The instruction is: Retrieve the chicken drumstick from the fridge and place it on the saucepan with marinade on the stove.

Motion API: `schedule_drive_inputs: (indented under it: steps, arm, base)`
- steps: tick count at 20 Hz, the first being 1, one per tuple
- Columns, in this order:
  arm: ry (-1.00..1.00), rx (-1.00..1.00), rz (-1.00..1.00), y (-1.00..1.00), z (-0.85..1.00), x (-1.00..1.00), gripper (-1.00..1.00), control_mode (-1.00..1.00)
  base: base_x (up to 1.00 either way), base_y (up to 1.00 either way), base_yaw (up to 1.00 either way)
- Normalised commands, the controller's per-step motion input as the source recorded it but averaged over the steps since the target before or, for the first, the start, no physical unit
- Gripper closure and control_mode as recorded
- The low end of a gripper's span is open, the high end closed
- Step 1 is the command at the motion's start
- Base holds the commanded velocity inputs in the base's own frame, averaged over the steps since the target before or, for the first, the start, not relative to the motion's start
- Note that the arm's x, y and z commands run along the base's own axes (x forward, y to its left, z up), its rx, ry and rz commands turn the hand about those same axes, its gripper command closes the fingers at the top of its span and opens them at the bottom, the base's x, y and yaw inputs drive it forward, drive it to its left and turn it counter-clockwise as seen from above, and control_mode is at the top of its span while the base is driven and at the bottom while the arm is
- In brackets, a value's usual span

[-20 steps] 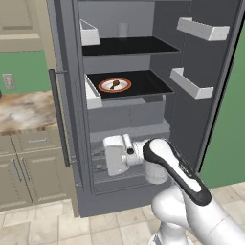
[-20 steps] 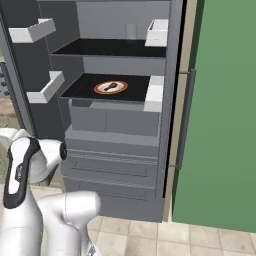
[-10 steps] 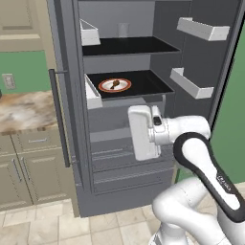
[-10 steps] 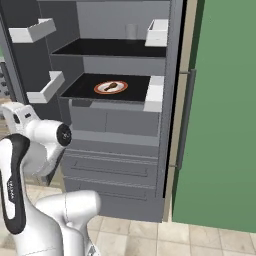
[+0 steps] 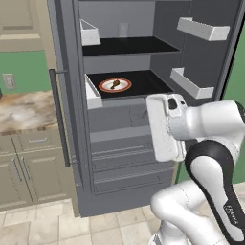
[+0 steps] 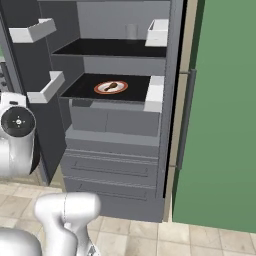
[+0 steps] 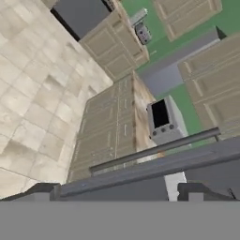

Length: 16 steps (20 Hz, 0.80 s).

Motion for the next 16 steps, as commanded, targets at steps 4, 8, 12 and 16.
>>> schedule_drive_inputs:
  steps: [4,8,12,16]
  arm:
    - [0.08,0.0,-0.69,-0.04,-0.05,-0.06,-1.0,-1.0]
    - [0.2,0.0,-0.31,-0.62,0.0,0.01,-1.0,-1.0]
    - [0.15,0.0,-0.14,-0.69,-0.02,0.0,-1.0,-1.0]
    - [0.17,0.03,-0.33,-0.21,0.0,0.0,-1.0,-1.0]
  base:
    - [0.0,0.0,0.0]
    - [0.0,0.0,0.0]
    - [0.0,0.0,0.0]
    - [0.0,0.0,0.0]
